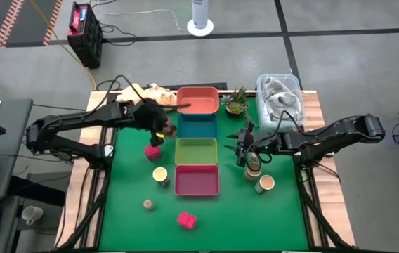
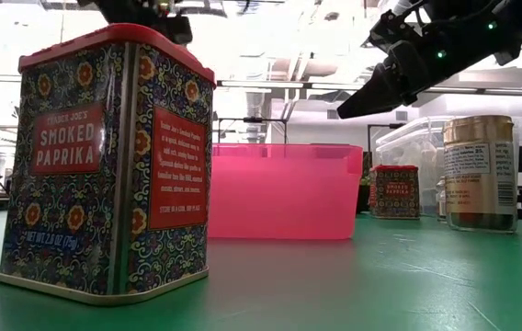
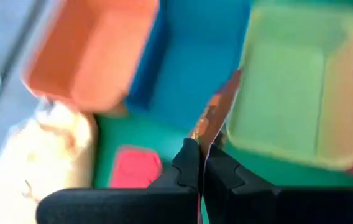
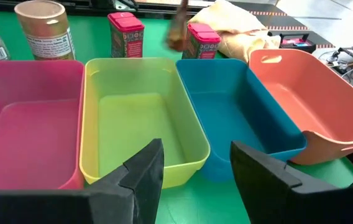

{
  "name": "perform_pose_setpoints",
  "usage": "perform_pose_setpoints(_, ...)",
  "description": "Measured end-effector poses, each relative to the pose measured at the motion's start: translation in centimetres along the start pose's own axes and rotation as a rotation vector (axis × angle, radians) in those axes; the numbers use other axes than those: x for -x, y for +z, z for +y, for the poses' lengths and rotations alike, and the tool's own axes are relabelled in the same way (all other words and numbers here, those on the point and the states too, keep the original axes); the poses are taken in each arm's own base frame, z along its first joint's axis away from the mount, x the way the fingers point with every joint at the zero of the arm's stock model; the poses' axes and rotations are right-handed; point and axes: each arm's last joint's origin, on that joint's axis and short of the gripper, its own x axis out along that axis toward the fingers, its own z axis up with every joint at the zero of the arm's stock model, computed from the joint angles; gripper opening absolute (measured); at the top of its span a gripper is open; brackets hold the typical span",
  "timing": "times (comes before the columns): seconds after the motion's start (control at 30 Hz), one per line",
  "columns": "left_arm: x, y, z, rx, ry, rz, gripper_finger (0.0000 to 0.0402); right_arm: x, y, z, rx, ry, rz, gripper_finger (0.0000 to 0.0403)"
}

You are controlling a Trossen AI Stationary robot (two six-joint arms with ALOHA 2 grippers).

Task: Sort spices by type
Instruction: Put the orange seasoning bag into the blue bin

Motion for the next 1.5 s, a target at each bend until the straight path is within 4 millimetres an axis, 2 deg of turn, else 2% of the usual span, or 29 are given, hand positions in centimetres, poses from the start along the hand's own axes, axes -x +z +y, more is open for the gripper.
perform_pose_setpoints(0.1, 0.7, 1.4, 0.5, -0.026, 0.019, -0.085, 0.0000, 0.0, 0.1, 0.0, -0.004, 0.000, -0.006, 0.0213)
perform_pose_setpoints(0.23, 0.3, 3.2, 0.9, -0.071, 0.036, -0.134, 0.0000, 0.0, 0.2, 0.0, -0.007, 0.000, -0.015, 0.0213)
perform_pose_setpoints(0.47, -3.6, 6.1, 2.4, -0.181, 0.073, -0.065, 0.0000, 0.0, 0.1, 0.0, -0.023, 0.000, -0.014, 0.0213)
perform_pose_setpoints(0.57, -5.6, 6.8, 3.0, -0.176, 0.016, -0.023, 0.0000, 0.0, 0.1, 0.0, -0.022, 0.002, -0.013, 0.0213)
perform_pose_setpoints(0.77, -9.6, 6.8, 2.8, -0.184, -0.090, 0.044, 0.0000, 0.0, 0.1, 0.0, -0.021, 0.002, -0.012, 0.0213)
perform_pose_setpoints(0.9, -11.4, 6.4, 2.6, -0.179, -0.102, 0.083, 0.0000, 0.0, 0.1, 0.0, -0.021, 0.002, -0.012, 0.0213)
perform_pose_setpoints(1.5, -11.8, 6.5, 1.4, -0.134, -0.153, 0.070, 0.0000, 0.0, 0.2, 0.1, -0.039, 0.003, -0.019, 0.0213)
